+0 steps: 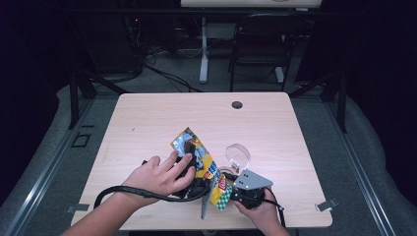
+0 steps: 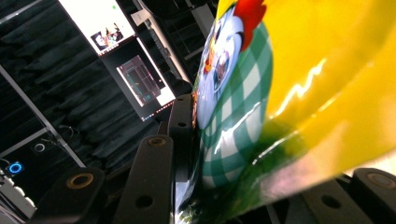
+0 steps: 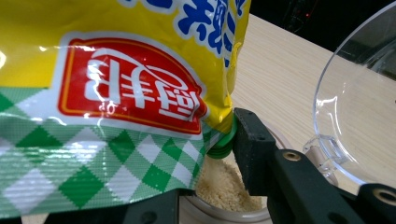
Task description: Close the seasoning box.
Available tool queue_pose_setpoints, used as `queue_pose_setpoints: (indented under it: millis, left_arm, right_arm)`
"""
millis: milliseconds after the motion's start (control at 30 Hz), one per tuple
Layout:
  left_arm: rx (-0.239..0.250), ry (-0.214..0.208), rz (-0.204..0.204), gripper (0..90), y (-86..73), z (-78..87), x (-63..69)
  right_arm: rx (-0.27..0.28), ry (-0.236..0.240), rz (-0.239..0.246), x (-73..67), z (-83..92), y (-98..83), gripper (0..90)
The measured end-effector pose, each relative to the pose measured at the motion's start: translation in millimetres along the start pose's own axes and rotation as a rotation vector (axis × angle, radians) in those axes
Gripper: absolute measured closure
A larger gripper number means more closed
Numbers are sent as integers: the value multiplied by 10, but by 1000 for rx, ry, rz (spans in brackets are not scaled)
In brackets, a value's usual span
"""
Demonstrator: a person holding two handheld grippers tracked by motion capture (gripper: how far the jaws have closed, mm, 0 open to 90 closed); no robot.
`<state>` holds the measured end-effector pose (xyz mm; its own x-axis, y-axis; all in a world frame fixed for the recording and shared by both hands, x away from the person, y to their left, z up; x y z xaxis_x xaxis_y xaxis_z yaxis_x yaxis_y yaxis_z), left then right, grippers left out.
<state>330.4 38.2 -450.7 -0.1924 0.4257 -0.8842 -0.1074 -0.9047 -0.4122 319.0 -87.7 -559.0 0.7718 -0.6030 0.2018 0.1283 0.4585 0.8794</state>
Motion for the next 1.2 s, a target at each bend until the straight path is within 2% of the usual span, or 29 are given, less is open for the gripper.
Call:
queue_pose_setpoints:
  millis: [400,700,733,833,1033,1200]
  left_arm:
    - [-5,0,-16,725,6,14,-8]
    - [-1,0,-8,728,-6,21,4]
    - [-2,8,-21,729,-5,25,-13]
    - [-4,5,-27,733,-10,27,-11]
    - [-3,-10,-3,736,-24,16,30]
    - [-6,-12,-17,739,-18,13,19]
  right_arm:
    - [-3,-1,-2,3,6,-5,711]
    - [2,7,-2,-10,-10,3,711]
    - [6,6,-5,-14,-14,8,711]
    - [3,11,-1,-20,-19,9,711]
    - [-6,6,4,-22,-27,4,711]
    - [-4,5,1,-15,-23,2,711]
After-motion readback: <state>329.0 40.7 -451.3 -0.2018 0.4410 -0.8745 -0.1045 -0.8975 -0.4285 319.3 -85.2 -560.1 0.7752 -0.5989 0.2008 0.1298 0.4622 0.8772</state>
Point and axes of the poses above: each handheld gripper's, and its own axes: z roughly backward along the jaws, y roughly out of its top, x roughly to its right, the point moved 9 cm from there along -z, roughly forward along the jaws, and after that the axes turned 5 degrees about z, right-handed, at the moved point
